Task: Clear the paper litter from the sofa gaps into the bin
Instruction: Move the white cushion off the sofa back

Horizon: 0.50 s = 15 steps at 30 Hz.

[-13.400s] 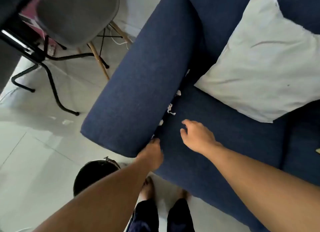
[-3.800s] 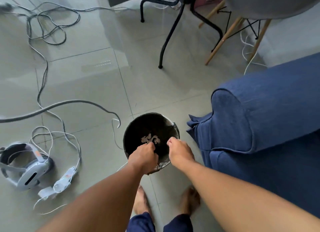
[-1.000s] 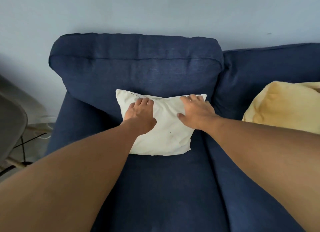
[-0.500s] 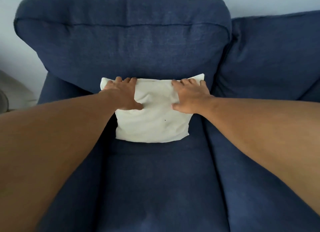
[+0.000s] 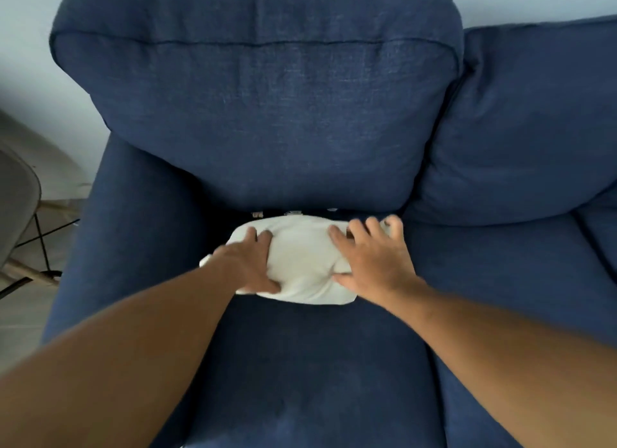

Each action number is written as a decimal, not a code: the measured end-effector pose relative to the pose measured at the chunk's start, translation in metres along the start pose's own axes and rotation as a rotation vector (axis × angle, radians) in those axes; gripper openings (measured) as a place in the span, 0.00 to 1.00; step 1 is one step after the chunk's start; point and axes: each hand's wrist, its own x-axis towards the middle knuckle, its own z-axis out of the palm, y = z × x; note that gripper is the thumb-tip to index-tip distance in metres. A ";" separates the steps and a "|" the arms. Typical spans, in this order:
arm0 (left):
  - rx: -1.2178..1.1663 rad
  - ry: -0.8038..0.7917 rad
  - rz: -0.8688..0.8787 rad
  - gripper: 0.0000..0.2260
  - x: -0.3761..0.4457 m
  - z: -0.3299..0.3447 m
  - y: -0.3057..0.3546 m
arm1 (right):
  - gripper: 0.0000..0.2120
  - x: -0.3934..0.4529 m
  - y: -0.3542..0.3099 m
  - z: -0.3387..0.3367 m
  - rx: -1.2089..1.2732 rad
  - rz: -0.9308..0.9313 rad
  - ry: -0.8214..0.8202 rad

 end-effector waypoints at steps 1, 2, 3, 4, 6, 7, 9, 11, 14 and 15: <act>-0.010 0.002 0.017 0.53 -0.005 0.014 0.000 | 0.42 -0.014 -0.005 0.005 0.023 -0.009 -0.012; -0.016 0.002 0.033 0.52 -0.010 0.027 0.001 | 0.42 -0.028 -0.010 0.010 0.042 -0.009 -0.031; -0.009 0.001 0.046 0.51 -0.015 0.038 0.002 | 0.42 -0.040 -0.016 0.014 0.060 -0.002 -0.056; 0.016 0.004 0.059 0.51 -0.020 0.049 0.004 | 0.42 -0.051 -0.021 0.019 0.076 0.009 -0.085; 0.081 0.004 0.087 0.50 -0.029 0.070 0.008 | 0.42 -0.069 -0.031 0.026 0.105 0.024 -0.146; 0.097 -0.011 0.096 0.51 -0.033 0.080 0.010 | 0.42 -0.077 -0.037 0.029 0.118 0.022 -0.170; 0.113 -0.052 0.099 0.51 -0.040 0.099 0.013 | 0.43 -0.093 -0.049 0.035 0.145 0.016 -0.201; 0.105 -0.058 0.080 0.49 -0.046 0.115 0.018 | 0.45 -0.106 -0.061 0.040 0.162 0.022 -0.238; 0.062 -0.037 0.037 0.46 -0.056 0.135 0.025 | 0.43 -0.122 -0.075 0.044 0.155 0.064 -0.263; 0.056 -0.042 0.035 0.46 -0.059 0.141 0.026 | 0.42 -0.127 -0.079 0.045 0.151 0.073 -0.266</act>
